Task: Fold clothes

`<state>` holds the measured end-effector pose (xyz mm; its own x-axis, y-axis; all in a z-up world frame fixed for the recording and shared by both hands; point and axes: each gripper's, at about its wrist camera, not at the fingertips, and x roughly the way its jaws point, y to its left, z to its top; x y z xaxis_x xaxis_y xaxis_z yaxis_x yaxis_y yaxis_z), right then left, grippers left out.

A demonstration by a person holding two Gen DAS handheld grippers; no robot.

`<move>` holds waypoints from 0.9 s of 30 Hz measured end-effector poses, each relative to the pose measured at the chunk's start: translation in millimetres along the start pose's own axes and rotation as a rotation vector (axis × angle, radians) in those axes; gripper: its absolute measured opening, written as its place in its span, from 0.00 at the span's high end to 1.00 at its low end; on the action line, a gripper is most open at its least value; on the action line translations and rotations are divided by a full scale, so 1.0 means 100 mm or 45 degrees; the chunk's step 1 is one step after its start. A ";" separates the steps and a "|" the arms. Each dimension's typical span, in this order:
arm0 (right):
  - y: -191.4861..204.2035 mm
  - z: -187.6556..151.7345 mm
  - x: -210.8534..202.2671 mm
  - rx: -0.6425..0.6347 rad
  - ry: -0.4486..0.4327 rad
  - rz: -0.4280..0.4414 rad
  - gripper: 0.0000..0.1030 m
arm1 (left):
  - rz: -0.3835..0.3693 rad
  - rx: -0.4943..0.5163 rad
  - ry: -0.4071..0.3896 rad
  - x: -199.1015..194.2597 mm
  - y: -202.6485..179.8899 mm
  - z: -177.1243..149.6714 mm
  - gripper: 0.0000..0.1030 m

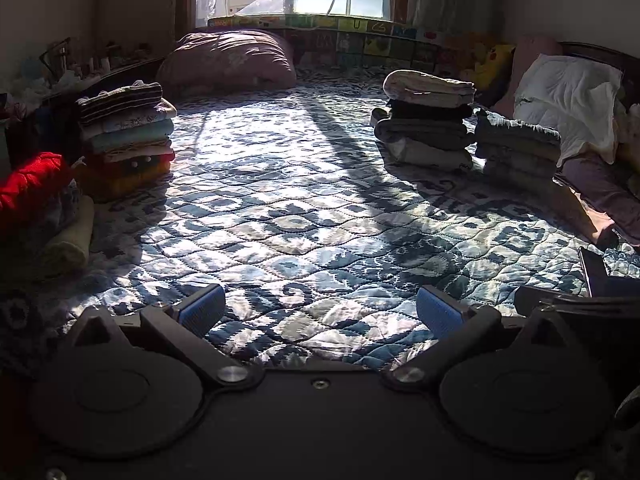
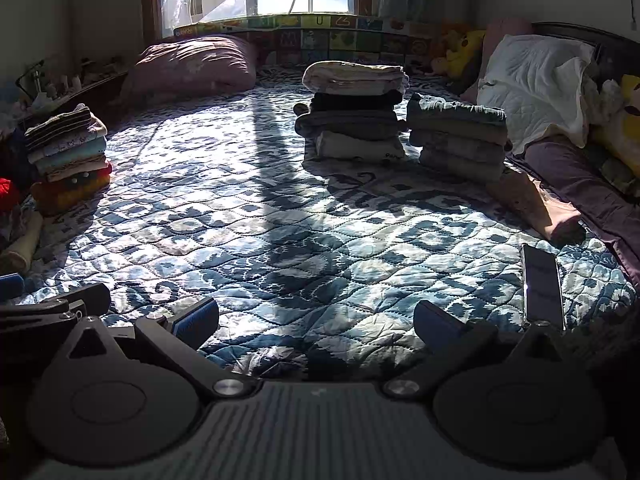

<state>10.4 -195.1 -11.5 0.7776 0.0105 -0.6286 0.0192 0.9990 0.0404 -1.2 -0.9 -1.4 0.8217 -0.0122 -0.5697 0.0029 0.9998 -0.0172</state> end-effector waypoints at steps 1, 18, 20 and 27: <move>-0.01 0.00 0.00 0.002 0.005 0.001 0.00 | -0.003 -0.004 0.007 0.00 -0.01 -0.01 0.00; 0.06 -0.03 -0.04 -0.004 -0.011 -0.013 0.00 | -0.009 -0.029 0.022 0.02 0.04 -0.06 0.00; 0.05 -0.02 -0.04 -0.002 -0.012 -0.008 0.00 | -0.010 -0.030 0.021 0.02 0.05 -0.06 0.00; 0.04 -0.02 -0.07 -0.001 -0.017 -0.008 0.00 | -0.008 -0.028 0.019 0.00 0.04 -0.05 0.00</move>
<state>4.4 -190.7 -8.4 0.7859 0.0036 -0.6183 0.0235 0.9991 0.0358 -4.1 3.3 -5.7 0.8131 -0.0187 -0.5819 -0.0049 0.9992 -0.0389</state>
